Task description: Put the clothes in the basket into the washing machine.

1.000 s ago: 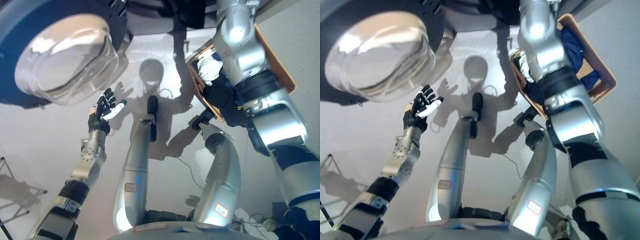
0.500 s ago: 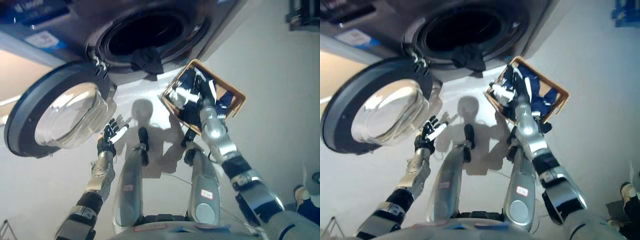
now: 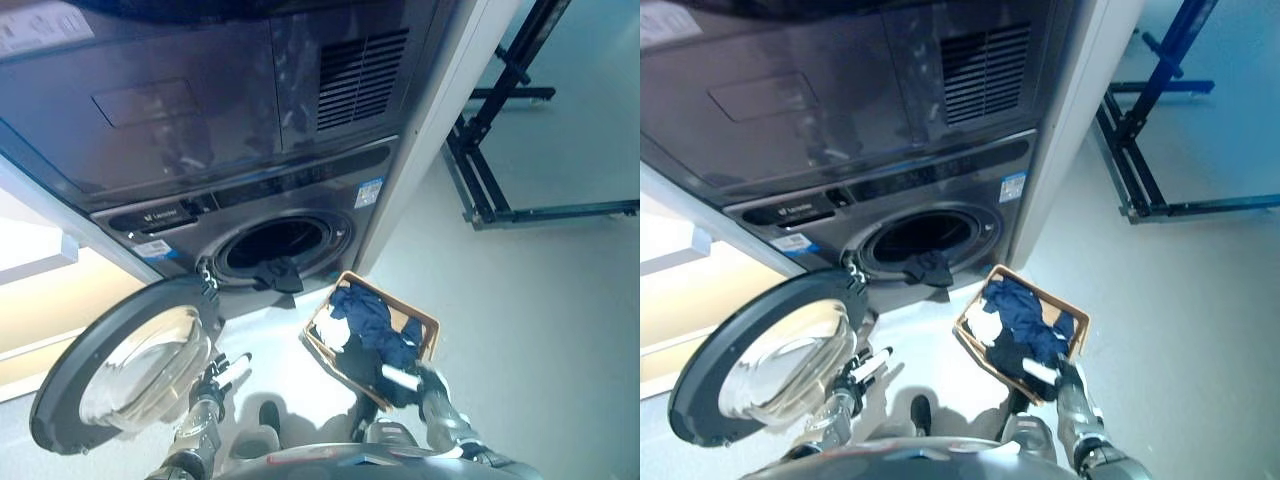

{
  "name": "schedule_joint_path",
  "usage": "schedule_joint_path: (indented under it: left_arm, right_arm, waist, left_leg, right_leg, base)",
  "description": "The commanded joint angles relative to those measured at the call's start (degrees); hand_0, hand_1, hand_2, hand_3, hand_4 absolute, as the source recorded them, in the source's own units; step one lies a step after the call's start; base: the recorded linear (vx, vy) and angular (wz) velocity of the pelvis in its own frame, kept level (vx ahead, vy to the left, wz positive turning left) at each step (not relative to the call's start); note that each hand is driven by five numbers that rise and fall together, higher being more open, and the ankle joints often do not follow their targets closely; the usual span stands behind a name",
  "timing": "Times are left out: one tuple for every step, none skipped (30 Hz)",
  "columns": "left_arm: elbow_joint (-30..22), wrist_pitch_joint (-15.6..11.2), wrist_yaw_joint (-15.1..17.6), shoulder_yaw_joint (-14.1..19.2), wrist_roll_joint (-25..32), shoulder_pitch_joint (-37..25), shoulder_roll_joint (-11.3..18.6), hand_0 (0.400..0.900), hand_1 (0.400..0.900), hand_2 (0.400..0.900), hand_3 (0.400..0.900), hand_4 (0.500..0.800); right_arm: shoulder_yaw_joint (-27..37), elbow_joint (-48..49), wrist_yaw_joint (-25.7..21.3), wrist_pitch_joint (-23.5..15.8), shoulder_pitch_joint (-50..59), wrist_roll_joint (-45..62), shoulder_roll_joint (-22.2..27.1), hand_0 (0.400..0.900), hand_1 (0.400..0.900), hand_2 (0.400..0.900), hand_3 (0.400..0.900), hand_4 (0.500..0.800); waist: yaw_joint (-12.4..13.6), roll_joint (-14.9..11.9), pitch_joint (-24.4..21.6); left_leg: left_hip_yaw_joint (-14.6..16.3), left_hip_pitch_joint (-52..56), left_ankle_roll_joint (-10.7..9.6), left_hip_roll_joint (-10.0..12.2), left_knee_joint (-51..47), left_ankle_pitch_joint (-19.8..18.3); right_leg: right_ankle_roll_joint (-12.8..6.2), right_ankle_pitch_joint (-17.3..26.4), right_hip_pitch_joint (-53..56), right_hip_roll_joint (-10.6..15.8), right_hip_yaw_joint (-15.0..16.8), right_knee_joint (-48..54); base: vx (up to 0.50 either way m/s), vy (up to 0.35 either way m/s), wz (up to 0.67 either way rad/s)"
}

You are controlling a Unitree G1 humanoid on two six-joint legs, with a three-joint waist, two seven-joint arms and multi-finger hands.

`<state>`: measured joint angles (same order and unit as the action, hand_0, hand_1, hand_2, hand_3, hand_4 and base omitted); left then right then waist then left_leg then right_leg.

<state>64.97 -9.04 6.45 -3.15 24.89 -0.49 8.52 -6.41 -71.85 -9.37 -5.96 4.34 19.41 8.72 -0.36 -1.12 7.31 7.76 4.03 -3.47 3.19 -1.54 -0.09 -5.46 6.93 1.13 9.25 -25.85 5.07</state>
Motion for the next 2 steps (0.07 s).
schedule_joint_path:
  left_arm:
    - [2.97,-0.49,-0.75,2.56,-1.32,-1.48,0.50,0.900,0.900,0.900,0.900,0.800]
    - [3.03,-0.33,-0.99,2.50,-1.62,-1.18,0.59,0.900,0.900,0.900,0.900,0.800]
  right_arm:
    - [4.96,-1.56,-0.79,-1.33,5.26,3.80,0.76,0.900,0.900,0.900,0.900,0.800]
    - [5.39,-2.51,-0.52,-1.06,4.89,4.19,0.87,0.900,0.900,0.900,0.900,0.800]
  waist:
    - [0.56,-0.18,-1.46]
    - [0.68,-0.17,-1.94]
  left_leg:
    - [-0.12,-2.22,-0.70,-2.48,-2.55,4.30]
    - [-0.10,-1.61,-0.66,-2.39,-2.60,4.08]
  right_leg:
    - [-6.35,-2.71,4.08,-0.39,-1.88,-0.97]
    - [-6.19,-2.90,4.58,-0.52,-1.62,-0.92]
  base:
    - [0.10,-0.010,-0.08]
    - [0.06,-0.012,-0.06]
